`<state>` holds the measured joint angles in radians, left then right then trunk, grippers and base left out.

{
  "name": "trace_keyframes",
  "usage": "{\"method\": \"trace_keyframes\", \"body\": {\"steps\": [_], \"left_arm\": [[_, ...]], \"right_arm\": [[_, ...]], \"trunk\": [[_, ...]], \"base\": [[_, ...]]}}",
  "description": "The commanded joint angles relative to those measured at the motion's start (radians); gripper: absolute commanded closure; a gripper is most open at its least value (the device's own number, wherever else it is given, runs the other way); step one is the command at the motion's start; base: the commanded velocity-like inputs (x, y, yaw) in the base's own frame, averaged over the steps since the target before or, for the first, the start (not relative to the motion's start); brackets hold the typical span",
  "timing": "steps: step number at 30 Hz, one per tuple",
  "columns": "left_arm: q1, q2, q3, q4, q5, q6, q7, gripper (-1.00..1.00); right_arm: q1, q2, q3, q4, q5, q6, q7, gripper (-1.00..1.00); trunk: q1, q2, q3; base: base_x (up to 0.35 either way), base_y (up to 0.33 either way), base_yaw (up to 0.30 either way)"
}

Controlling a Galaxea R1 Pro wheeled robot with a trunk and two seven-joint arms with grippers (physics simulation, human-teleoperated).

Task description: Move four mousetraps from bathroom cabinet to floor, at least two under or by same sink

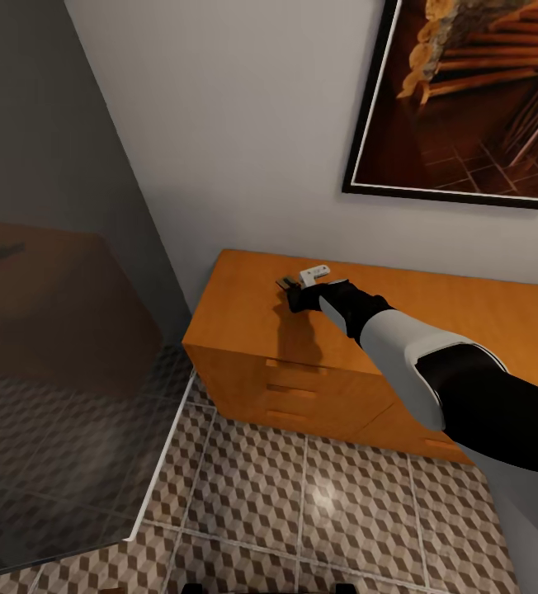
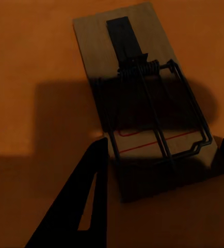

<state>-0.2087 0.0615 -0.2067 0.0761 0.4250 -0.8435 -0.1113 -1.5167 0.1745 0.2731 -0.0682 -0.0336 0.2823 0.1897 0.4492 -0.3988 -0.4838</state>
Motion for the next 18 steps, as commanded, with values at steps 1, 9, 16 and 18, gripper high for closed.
{"method": "trace_keyframes", "body": {"steps": [1, 9, 16, 18], "left_arm": [[-0.001, 0.0, -0.003, 0.004, 0.008, -0.005, -0.005, 1.0], [-0.002, 0.0, -0.003, 0.004, 0.008, -0.005, -0.005, 1.0], [-0.001, 0.0, -0.003, 0.004, 0.008, -0.005, -0.005, 1.0], [-0.001, 0.0, -0.003, 0.004, 0.008, -0.004, -0.005, 1.0]], "right_arm": [[0.0, 0.0, 0.008, 0.012, -0.001, 0.005, 0.002, 1.0], [0.0, 0.0, 0.008, 0.0, 0.001, 0.005, 0.001, 1.0], [0.0, 0.0, 0.008, -0.004, 0.001, 0.006, -0.001, 1.0], [0.0, 0.0, 0.008, -0.008, 0.001, 0.007, -0.001, 1.0]], "trunk": [[0.001, -0.001, -0.002], [0.001, -0.001, -0.002], [0.001, -0.001, -0.002], [0.001, -0.001, -0.002]], "base": [[0.0, 0.0, 0.0], [0.0, 0.0, 0.0], [0.0, 0.0, 0.0], [0.0, 0.0, 0.0]]}}
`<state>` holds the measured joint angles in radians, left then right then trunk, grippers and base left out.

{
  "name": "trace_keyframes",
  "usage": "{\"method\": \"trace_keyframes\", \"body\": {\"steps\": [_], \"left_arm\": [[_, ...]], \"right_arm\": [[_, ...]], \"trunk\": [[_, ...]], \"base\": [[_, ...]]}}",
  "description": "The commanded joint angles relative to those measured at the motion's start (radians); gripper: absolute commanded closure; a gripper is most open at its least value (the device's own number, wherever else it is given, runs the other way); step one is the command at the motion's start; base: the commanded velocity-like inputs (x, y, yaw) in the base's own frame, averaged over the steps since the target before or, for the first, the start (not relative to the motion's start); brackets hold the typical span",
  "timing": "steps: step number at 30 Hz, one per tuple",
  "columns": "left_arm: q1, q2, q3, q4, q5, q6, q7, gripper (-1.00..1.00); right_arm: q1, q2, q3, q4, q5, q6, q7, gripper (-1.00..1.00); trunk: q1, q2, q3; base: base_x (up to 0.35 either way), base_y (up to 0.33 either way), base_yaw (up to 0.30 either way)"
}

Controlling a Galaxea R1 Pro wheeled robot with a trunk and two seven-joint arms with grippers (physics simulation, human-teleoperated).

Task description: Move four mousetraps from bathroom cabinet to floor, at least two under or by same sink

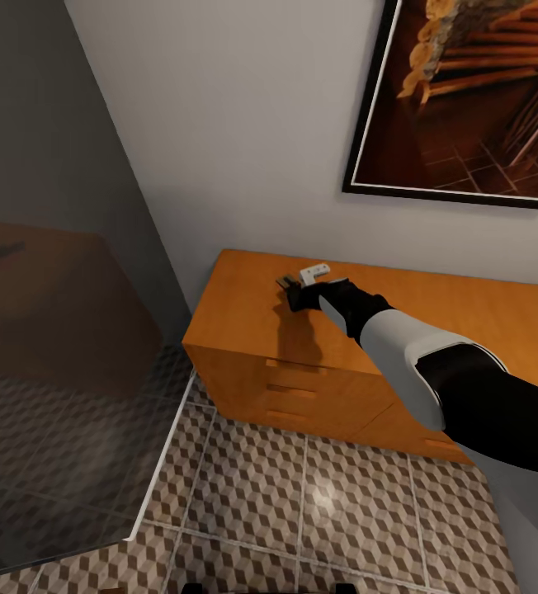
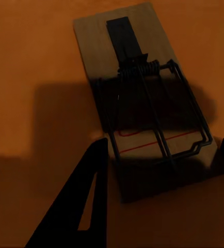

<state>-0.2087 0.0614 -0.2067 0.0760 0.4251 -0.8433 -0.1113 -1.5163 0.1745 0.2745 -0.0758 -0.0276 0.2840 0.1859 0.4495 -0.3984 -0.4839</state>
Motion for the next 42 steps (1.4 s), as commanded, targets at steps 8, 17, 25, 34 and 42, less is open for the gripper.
{"method": "trace_keyframes", "body": {"steps": [8, 17, 25, 34, 42], "left_arm": [[-0.002, 0.0, -0.003, 0.004, 0.007, 0.029, -0.005, 1.0], [-0.001, 0.0, -0.003, 0.003, 0.007, 0.038, -0.005, 1.0], [-0.002, 0.0, -0.003, 0.003, 0.007, 0.038, -0.006, 1.0], [-0.001, 0.0, -0.003, 0.004, 0.007, 0.038, -0.005, 1.0], [-0.002, 0.0, -0.003, 0.004, 0.007, 0.038, -0.006, 1.0]], "right_arm": [[-0.001, 0.0, 0.006, -0.065, -0.003, 0.017, 0.0, 1.0], [-0.001, 0.0, 0.005, -0.147, -0.002, 0.086, 0.0, 1.0], [-0.001, 0.0, 0.005, -0.184, -0.002, 0.107, -0.001, 1.0], [-0.001, 0.0, 0.006, -0.186, 0.0, 0.118, 0.0, 1.0], [-0.001, 0.0, 0.006, -0.186, 0.0, 0.118, -0.013, 1.0]], "trunk": [[0.001, -0.002, -0.001], [0.001, -0.002, -0.001], [0.001, -0.002, -0.001], [0.001, -0.002, -0.001], [0.001, -0.002, -0.001]], "base": [[0.0, 0.0, 0.0], [0.0, 0.0, 0.0], [-0.05, 0.054, 0.0], [-0.197, 0.201, 0.0], [-0.227, 0.189, 0.0]]}}
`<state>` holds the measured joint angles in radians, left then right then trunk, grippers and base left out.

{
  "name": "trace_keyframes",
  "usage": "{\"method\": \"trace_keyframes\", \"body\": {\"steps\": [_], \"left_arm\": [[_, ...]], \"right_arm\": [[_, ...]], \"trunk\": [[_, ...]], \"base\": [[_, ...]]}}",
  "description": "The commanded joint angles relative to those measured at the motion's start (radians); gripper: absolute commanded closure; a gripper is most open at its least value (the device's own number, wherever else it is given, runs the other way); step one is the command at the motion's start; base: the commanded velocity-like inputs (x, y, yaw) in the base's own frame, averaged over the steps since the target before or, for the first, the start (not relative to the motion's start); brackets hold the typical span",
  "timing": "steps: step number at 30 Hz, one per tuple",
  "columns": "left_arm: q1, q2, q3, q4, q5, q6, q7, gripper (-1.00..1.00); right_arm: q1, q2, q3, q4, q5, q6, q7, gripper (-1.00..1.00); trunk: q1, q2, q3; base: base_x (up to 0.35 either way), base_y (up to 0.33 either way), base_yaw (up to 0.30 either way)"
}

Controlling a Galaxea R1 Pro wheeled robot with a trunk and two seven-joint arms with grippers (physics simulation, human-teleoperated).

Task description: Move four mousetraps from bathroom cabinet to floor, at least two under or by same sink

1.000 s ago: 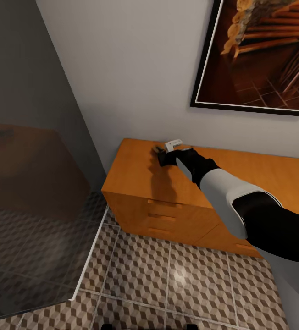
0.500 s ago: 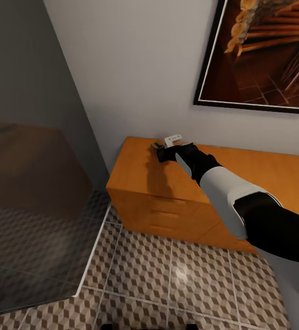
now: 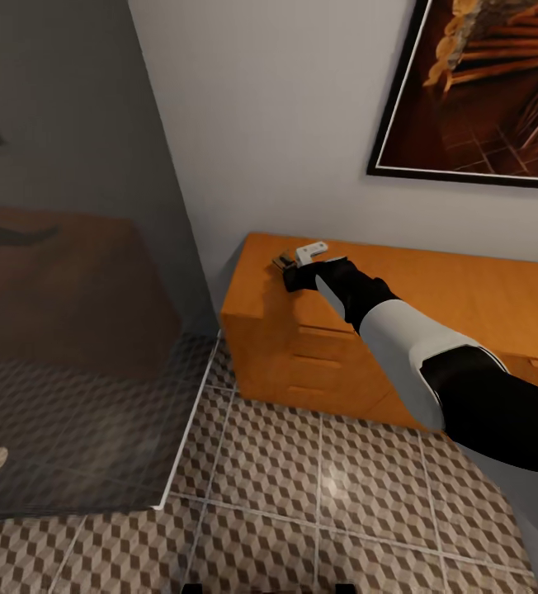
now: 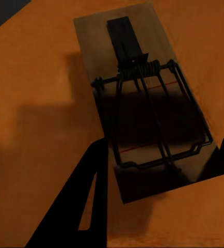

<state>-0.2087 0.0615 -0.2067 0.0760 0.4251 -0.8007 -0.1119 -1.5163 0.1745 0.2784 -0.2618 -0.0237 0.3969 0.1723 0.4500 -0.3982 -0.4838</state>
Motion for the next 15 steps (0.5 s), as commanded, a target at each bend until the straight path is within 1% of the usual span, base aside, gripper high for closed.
{"method": "trace_keyframes", "body": {"steps": [1, 15], "left_arm": [[-0.001, 0.0, -0.003, 0.004, 0.007, -0.005, -0.005, 1.0], [-0.002, 0.0, -0.003, 0.004, 0.007, -0.005, -0.006, 1.0]], "right_arm": [[-0.001, 0.0, 0.002, -0.001, -0.004, 0.005, 0.0, 1.0], [-0.001, 0.0, 0.001, 0.0, -0.004, 0.005, -0.006, 1.0]], "trunk": [[0.0, -0.002, -0.002], [0.0, -0.002, -0.002]], "base": [[-0.295, 0.073, 0.0], [-0.325, 0.009, 0.0]]}}
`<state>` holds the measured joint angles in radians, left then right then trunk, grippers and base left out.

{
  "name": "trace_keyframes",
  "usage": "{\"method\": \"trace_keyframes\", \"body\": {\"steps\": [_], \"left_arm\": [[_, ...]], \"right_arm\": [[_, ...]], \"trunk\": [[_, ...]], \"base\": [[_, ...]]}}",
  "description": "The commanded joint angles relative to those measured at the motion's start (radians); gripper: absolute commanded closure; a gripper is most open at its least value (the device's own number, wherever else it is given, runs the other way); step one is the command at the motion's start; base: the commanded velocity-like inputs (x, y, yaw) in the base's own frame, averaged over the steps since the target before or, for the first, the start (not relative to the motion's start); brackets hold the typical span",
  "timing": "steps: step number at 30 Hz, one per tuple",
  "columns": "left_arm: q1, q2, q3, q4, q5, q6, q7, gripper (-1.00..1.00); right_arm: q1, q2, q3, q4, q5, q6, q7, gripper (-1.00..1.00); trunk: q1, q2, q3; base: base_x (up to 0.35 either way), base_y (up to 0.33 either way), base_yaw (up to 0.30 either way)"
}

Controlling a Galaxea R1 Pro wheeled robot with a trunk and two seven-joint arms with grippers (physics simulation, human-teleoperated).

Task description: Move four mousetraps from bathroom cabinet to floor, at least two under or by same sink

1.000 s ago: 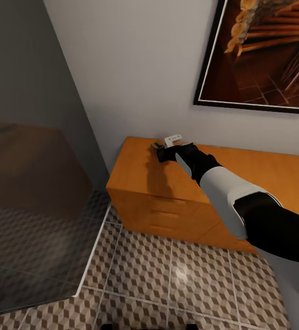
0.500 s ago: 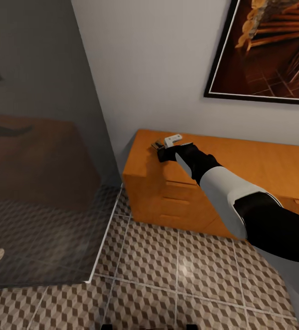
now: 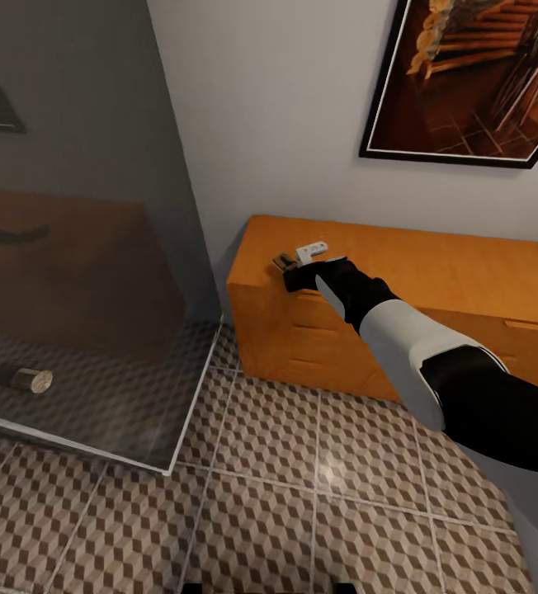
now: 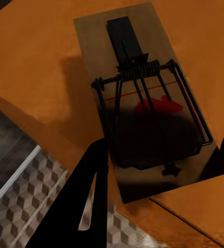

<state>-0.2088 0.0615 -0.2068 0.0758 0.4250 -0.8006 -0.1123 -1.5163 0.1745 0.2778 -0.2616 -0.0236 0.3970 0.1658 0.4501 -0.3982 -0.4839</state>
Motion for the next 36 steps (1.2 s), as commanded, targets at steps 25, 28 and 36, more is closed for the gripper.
{"method": "trace_keyframes", "body": {"steps": [25, 28, 36], "left_arm": [[-0.001, 0.0, -0.003, 0.004, 0.008, -0.005, -0.006, 1.0], [-0.001, 0.0, -0.003, 0.004, 0.008, -0.005, -0.006, 1.0], [-0.001, 0.0, -0.003, 0.004, 0.008, -0.005, -0.005, 1.0]], "right_arm": [[-0.001, 0.0, 0.003, 0.013, -0.005, 0.003, -0.006, 1.0], [-0.001, 0.0, 0.003, 0.017, -0.006, 0.003, -0.006, 1.0], [0.005, 0.0, 0.003, 0.17, -0.008, -0.097, -0.004, 1.0]], "trunk": [[0.0, -0.002, -0.001], [0.0, -0.002, -0.001], [0.0, -0.002, -0.001]], "base": [[-0.33, 0.0, 0.0], [-0.325, 0.0, 0.0], [-0.097, 0.0, 0.0]]}}
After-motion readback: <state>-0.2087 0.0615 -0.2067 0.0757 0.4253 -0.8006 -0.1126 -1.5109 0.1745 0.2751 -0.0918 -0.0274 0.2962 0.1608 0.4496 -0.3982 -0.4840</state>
